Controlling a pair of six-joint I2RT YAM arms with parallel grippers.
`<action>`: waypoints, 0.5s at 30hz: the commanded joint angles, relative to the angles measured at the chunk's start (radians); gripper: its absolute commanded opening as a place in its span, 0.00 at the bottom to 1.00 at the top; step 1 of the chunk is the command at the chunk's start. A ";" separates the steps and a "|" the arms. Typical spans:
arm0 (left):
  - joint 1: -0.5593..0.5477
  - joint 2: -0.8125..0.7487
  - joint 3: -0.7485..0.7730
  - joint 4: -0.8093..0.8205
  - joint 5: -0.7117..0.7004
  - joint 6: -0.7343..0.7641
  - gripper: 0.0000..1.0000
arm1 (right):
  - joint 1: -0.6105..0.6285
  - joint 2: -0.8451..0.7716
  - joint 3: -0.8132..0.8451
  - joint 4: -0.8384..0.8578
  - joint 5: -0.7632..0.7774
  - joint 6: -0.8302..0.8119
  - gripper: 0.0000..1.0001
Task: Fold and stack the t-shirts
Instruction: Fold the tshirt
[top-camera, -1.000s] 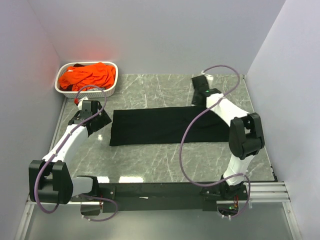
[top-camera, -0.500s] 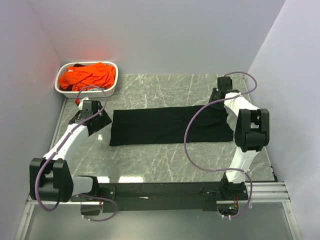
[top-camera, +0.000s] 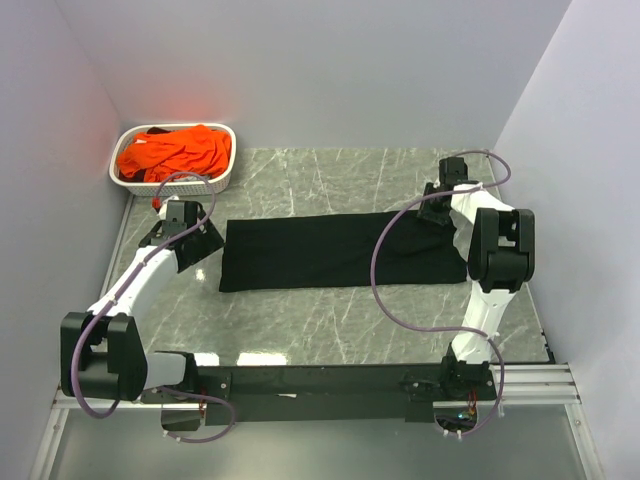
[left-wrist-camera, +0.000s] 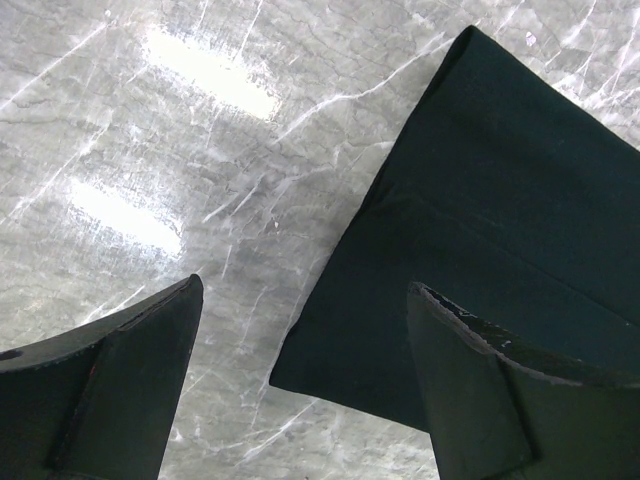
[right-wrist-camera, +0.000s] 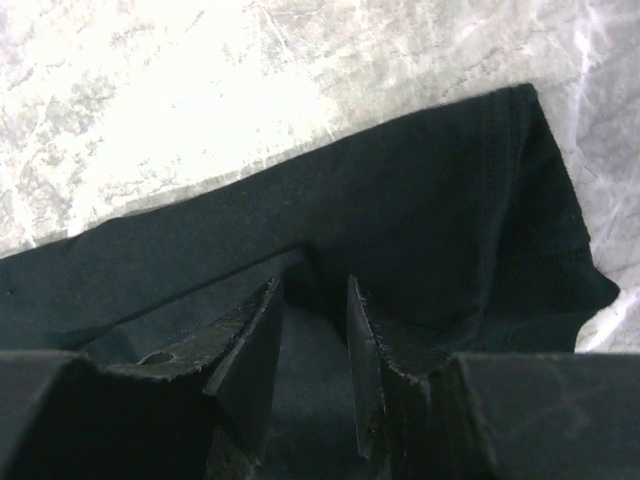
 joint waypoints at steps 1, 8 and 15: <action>-0.004 0.005 0.019 0.026 0.009 0.021 0.88 | -0.007 0.011 0.057 -0.013 -0.038 -0.035 0.39; -0.004 0.005 0.019 0.024 0.004 0.021 0.88 | -0.007 0.031 0.076 -0.030 -0.099 -0.047 0.25; -0.004 0.005 0.018 0.024 0.004 0.022 0.88 | -0.008 0.033 0.082 -0.030 -0.101 -0.049 0.01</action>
